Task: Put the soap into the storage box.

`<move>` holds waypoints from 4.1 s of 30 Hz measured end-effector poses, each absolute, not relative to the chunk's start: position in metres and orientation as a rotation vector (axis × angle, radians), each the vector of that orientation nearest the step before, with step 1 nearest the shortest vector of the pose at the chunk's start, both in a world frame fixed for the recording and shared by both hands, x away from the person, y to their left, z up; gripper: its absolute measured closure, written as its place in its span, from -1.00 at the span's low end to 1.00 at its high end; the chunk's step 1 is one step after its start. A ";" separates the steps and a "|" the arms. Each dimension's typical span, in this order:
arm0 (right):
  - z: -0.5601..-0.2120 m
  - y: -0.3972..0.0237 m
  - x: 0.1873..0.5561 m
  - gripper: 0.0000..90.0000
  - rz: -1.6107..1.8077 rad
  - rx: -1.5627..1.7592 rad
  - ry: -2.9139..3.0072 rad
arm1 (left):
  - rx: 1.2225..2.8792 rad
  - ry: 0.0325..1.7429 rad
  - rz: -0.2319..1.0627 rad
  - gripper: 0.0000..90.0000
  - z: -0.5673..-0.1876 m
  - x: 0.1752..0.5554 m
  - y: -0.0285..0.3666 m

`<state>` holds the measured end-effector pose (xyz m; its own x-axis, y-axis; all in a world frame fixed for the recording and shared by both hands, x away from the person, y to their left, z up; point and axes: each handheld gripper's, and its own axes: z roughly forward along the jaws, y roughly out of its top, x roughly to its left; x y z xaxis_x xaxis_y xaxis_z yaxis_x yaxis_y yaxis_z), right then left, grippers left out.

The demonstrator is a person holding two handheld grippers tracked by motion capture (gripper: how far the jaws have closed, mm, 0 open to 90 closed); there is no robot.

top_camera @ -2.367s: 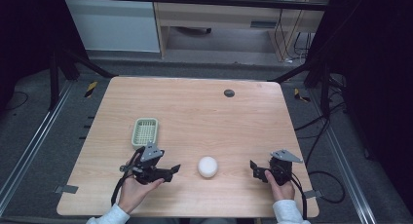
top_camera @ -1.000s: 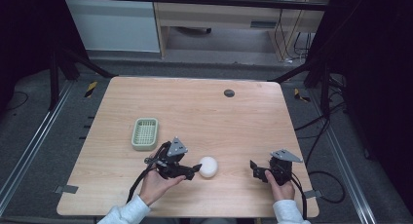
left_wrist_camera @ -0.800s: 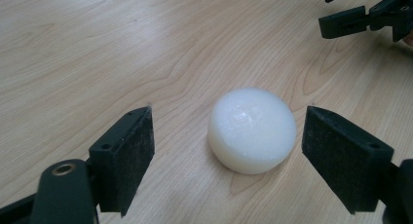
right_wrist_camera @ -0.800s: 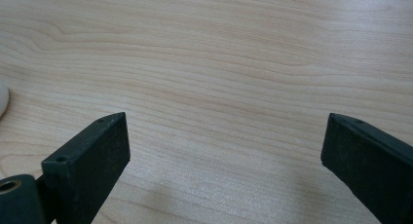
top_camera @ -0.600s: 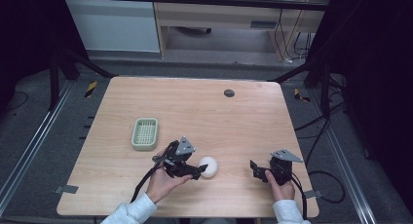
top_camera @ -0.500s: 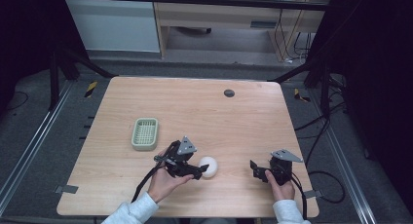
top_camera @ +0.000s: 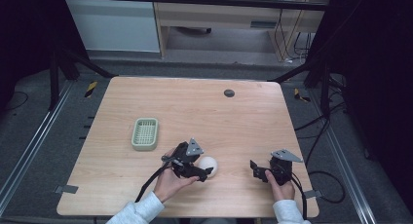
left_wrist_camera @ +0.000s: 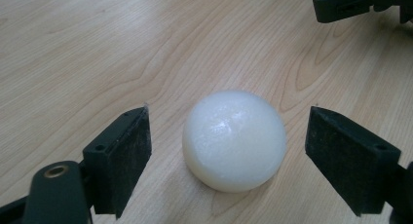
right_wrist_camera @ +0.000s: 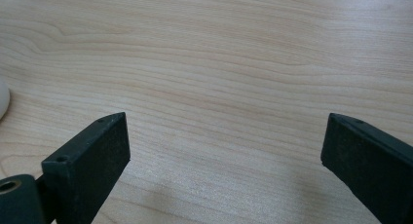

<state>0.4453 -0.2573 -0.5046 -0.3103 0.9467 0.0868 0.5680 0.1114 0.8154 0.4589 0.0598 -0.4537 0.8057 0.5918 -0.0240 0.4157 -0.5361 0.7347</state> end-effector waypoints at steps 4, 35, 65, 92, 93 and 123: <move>-0.505 -0.257 0.446 -0.91 1.082 1.464 1.935 | 2.235 0.732 0.287 -0.64 -0.456 0.459 0.057; -0.505 -0.257 0.446 -0.91 1.083 1.463 1.941 | 2.323 0.735 0.291 -0.68 -0.477 0.468 0.036; -0.505 -0.257 0.446 -0.91 1.077 1.449 1.942 | 2.372 0.744 0.288 -0.49 -0.487 0.471 0.028; -0.506 -0.257 0.447 -0.91 1.071 1.452 1.947 | 2.383 0.747 0.304 -0.48 -0.482 0.470 0.032; -0.506 -0.257 0.447 -0.91 1.071 1.449 1.947 | 2.382 0.741 0.306 -0.48 -0.481 0.470 0.033; -0.506 -0.257 0.447 -0.91 1.067 1.454 1.945 | 2.293 0.771 0.326 -0.47 -0.446 0.463 0.068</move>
<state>0.4468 -0.2567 -0.5055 -0.3173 0.9457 0.0706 0.5675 0.1297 0.8131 0.4628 0.0683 -0.4458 0.7923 0.6098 0.0180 0.4375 -0.5886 0.6798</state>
